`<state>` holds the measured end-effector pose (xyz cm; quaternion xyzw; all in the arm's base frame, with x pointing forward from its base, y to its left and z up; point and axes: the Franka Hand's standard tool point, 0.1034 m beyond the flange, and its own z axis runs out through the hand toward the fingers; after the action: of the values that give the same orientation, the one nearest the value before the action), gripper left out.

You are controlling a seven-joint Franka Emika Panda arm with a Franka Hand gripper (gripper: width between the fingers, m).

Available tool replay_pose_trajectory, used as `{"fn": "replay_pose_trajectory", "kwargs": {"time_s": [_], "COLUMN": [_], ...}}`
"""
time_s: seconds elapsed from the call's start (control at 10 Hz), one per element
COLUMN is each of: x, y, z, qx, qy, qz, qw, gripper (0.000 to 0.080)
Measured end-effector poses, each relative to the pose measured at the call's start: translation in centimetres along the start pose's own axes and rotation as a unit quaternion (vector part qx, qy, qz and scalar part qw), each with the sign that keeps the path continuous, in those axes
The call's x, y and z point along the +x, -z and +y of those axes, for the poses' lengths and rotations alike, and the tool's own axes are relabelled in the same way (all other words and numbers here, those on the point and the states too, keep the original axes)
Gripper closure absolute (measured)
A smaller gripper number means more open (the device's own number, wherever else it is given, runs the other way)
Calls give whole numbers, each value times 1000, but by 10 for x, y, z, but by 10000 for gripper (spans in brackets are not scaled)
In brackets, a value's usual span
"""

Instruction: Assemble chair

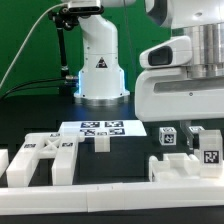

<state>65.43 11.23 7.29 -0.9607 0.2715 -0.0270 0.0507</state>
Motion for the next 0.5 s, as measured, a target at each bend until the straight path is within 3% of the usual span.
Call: {"fn": "replay_pose_trajectory", "kwargs": {"time_s": [0.2,0.5], "x": [-1,-9], "y": [-1,-2], "z": [2,-4], "qx": [3,16], "qy": [-172,-417], "qz": [-7,-21], "qw": [985,909], "gripper": [512,512]}}
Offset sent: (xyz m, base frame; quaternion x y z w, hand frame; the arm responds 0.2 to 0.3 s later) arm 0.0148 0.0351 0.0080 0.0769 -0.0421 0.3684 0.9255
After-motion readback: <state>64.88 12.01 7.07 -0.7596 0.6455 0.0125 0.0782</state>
